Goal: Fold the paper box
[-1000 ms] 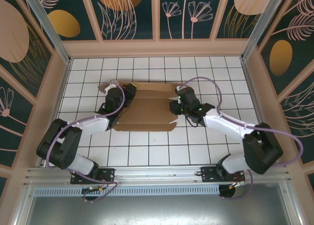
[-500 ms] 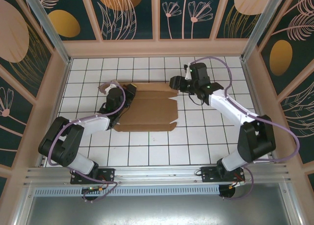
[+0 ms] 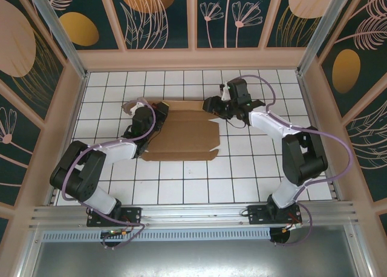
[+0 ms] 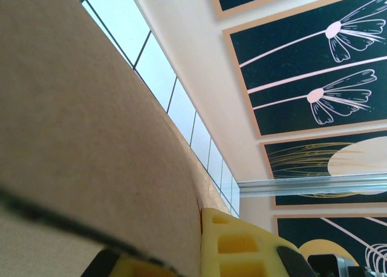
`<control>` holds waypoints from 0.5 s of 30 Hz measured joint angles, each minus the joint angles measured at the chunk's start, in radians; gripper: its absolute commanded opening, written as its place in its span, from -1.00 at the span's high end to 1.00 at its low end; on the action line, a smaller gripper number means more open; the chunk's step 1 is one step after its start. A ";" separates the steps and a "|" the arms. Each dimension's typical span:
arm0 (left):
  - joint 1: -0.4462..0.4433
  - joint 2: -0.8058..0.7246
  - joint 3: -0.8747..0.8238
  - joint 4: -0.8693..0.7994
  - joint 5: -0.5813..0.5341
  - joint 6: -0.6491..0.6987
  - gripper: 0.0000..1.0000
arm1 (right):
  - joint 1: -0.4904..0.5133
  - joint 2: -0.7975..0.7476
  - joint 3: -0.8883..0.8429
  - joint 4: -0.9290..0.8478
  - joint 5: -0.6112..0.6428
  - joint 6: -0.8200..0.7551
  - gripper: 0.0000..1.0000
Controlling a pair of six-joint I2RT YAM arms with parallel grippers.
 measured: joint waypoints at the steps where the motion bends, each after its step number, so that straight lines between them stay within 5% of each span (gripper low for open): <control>1: 0.000 0.002 0.000 0.003 0.000 -0.002 1.00 | -0.001 0.008 -0.001 0.025 -0.021 0.023 0.18; 6: 0.000 0.007 0.001 0.012 -0.004 -0.009 1.00 | -0.022 0.029 -0.020 0.130 -0.085 0.103 0.35; 11: 0.000 0.016 0.024 -0.006 -0.008 -0.009 1.00 | -0.045 0.025 -0.040 0.145 -0.066 0.097 0.03; 15: 0.000 0.016 0.035 -0.018 -0.008 -0.009 1.00 | -0.061 -0.058 -0.114 0.134 0.019 0.038 0.02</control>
